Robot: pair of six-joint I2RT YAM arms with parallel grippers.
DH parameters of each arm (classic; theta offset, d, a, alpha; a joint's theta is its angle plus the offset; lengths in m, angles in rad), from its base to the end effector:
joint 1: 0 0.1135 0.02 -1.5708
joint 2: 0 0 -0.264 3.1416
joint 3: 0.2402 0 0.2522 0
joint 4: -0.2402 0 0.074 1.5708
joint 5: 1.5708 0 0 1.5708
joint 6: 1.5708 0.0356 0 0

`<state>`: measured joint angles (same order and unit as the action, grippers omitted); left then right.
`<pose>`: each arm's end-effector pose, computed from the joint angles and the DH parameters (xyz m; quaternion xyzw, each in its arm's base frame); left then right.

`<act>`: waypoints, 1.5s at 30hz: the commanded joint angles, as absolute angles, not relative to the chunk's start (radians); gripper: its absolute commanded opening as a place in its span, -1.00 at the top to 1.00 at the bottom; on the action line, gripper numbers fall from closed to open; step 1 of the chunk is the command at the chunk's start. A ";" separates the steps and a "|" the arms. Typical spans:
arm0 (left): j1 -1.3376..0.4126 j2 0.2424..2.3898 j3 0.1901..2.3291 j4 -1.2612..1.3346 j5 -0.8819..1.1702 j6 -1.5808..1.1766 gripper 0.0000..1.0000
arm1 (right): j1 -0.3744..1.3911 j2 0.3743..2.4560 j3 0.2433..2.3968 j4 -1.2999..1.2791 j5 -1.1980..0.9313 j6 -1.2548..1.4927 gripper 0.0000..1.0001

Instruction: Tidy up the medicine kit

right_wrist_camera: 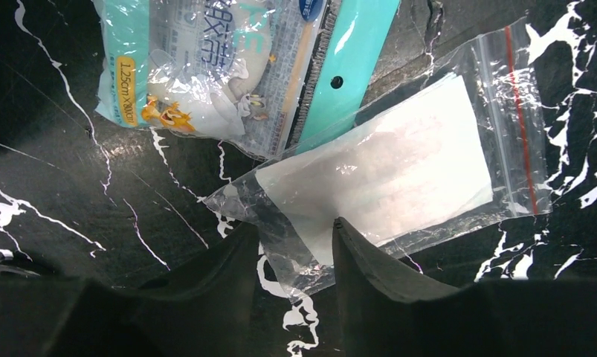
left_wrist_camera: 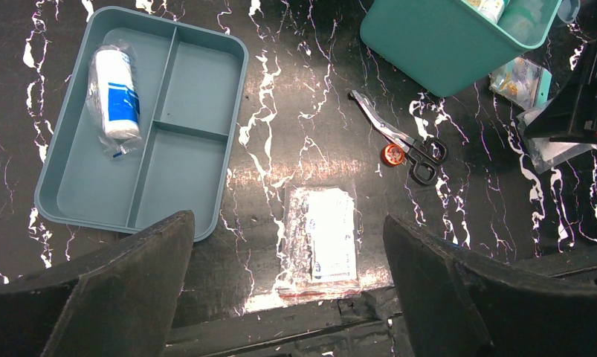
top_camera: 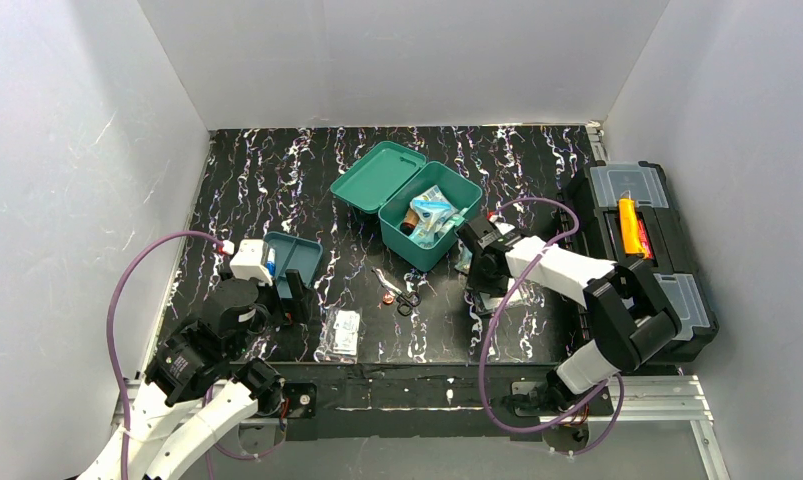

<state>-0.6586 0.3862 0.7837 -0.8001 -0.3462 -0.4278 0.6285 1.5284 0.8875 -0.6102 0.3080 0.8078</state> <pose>0.0683 -0.0376 0.3210 0.0003 0.8272 -0.1578 0.5393 0.2288 0.1529 0.1764 0.1117 0.9695 -0.0105 0.2181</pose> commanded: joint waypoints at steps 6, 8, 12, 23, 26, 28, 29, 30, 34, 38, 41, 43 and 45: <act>-0.662 0.385 0.785 -0.792 -0.344 -0.422 -0.96 | 0.627 1.546 0.860 -0.592 0.318 0.825 0.50; -0.662 0.384 0.785 -0.790 -0.344 -0.422 -0.96 | 0.627 1.543 0.851 -0.590 0.312 0.826 0.65; -0.661 0.384 0.785 -0.791 -0.341 -0.422 -0.96 | 0.627 1.520 0.827 -0.587 0.298 0.830 0.97; -0.663 0.382 0.785 -0.790 -0.341 -0.422 -0.96 | 0.703 1.306 0.756 -0.585 0.269 0.822 0.97; -0.661 0.381 0.785 -0.790 -0.340 -0.422 -0.97 | 0.747 1.248 0.749 -0.575 0.226 0.809 0.97; -0.662 0.379 0.785 -0.789 -0.339 -0.422 -0.96 | 0.770 1.212 0.749 -0.566 0.187 0.802 0.97; -0.662 0.379 0.785 -0.789 -0.340 -0.422 -0.96 | 0.783 1.197 0.751 -0.561 0.159 0.799 0.97; -0.661 0.380 0.785 -0.790 -0.341 -0.422 -0.96 | 0.796 1.181 0.754 -0.553 0.138 0.795 0.97; -0.662 0.378 0.785 -0.791 -0.345 -0.423 -0.99 | 0.846 1.145 0.781 -0.504 0.053 0.774 0.97; -0.662 0.370 0.787 -0.795 -0.356 -0.430 -0.99 | 0.903 1.176 0.855 -0.485 0.013 0.729 0.97; -0.663 0.362 0.785 -0.794 -0.357 -0.430 -0.99 | 0.955 1.228 0.932 -0.481 0.012 0.685 0.97; -0.662 0.360 0.785 -0.793 -0.358 -0.429 -0.99 | 0.985 1.260 0.979 -0.474 0.016 0.663 0.97; -0.662 0.359 0.785 -0.794 -0.357 -0.430 -0.99 | 1.008 1.293 1.024 -0.463 0.013 0.643 0.97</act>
<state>-0.6586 0.3660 0.7837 -0.7998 -0.3397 -0.4286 0.9646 1.2472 0.9173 -0.5228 0.0376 0.7158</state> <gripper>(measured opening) 0.995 0.022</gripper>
